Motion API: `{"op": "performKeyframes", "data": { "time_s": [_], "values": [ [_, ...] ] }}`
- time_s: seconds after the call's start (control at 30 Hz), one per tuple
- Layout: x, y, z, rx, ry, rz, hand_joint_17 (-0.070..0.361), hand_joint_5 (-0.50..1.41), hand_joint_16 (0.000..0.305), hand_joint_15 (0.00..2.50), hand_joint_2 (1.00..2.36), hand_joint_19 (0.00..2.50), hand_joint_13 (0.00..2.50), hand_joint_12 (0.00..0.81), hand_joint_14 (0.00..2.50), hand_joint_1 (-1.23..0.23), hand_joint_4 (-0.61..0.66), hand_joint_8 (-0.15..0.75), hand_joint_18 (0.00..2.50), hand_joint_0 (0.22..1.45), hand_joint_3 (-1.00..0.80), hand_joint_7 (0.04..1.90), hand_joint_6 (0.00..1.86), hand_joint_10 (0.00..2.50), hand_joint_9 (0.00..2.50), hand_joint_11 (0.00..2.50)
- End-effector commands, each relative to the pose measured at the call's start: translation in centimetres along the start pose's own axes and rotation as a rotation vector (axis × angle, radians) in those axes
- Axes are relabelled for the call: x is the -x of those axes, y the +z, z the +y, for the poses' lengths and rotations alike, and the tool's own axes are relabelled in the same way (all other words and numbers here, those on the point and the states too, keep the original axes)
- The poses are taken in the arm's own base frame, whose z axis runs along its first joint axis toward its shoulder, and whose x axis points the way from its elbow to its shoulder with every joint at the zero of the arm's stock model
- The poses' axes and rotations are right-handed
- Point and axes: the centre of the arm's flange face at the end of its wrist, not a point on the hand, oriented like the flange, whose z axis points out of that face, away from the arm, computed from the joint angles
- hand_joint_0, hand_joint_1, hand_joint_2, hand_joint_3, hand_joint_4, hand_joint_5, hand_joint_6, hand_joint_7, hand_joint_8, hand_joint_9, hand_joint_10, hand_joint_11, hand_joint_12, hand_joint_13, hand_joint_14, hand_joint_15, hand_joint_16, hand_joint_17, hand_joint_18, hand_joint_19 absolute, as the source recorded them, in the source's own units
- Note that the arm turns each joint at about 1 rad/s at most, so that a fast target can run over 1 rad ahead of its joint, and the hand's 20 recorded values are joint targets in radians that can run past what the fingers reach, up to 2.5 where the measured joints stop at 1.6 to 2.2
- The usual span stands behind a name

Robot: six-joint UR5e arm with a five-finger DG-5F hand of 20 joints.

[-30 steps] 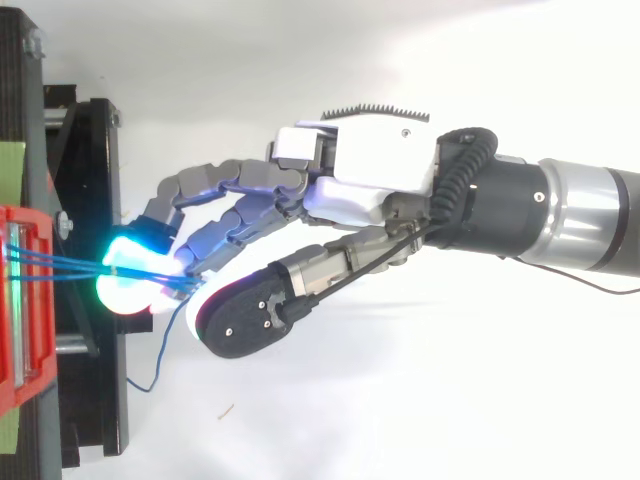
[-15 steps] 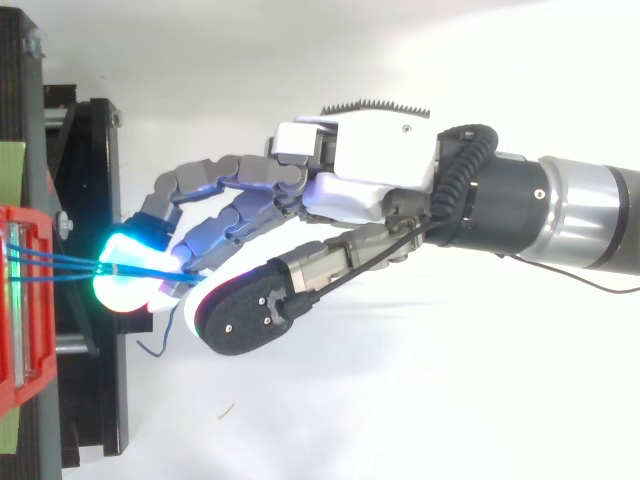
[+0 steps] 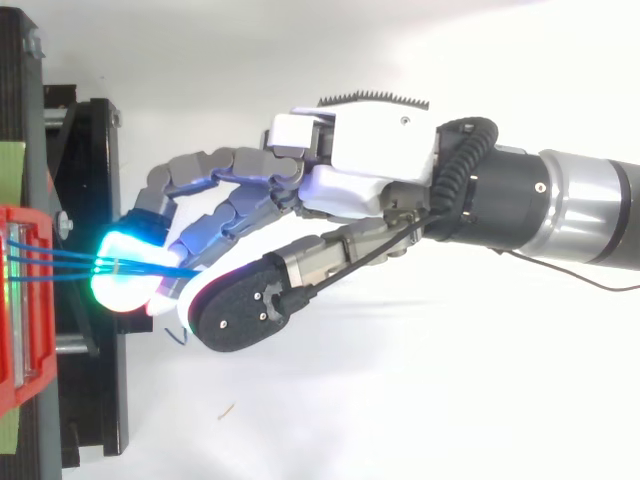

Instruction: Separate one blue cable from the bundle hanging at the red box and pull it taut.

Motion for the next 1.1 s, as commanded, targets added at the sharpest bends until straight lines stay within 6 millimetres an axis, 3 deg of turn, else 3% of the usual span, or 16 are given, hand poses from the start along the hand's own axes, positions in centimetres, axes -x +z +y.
{"op": "performKeyframes", "data": {
  "time_s": [0.0, 0.63, 0.9, 1.07],
  "values": [
    [0.17, 0.28, 0.57, -0.006, -0.002, 0.007, 0.074, -0.14, 0.033, 0.34, 1.0, 0.38, 0.71, 0.306, 0.01, -0.65, 0.24, 0.281, 0.57, 0.63, -0.41, 1.09, 0.5, 0.01, 0.7, 0.49],
    [-0.13, 0.39, 0.6, -0.006, -0.004, 0.013, 0.072, -0.13, 0.032, 0.36, 1.01, 0.38, 0.74, 0.306, 0.01, -0.65, 0.23, 0.282, 0.59, 0.64, -0.4, 1.13, 0.5, 0.01, 0.73, 0.51],
    [-0.24, 0.38, 0.69, -0.006, -0.001, 0.013, 0.072, -0.12, 0.032, 0.37, 1.01, 0.39, 0.75, 0.305, 0.01, -0.66, 0.19, 0.285, 0.61, 0.67, -0.31, 1.26, 0.5, 0.01, 0.76, 0.54],
    [-0.26, 0.44, 0.75, 0.0, -0.001, 0.013, 0.071, -0.13, 0.032, 0.37, 1.01, 0.39, 0.77, 0.305, 0.01, -0.67, 0.18, 0.284, 0.63, 0.67, -0.3, 1.19, 0.57, 0.01, 0.76, 0.56]
  ]
}}
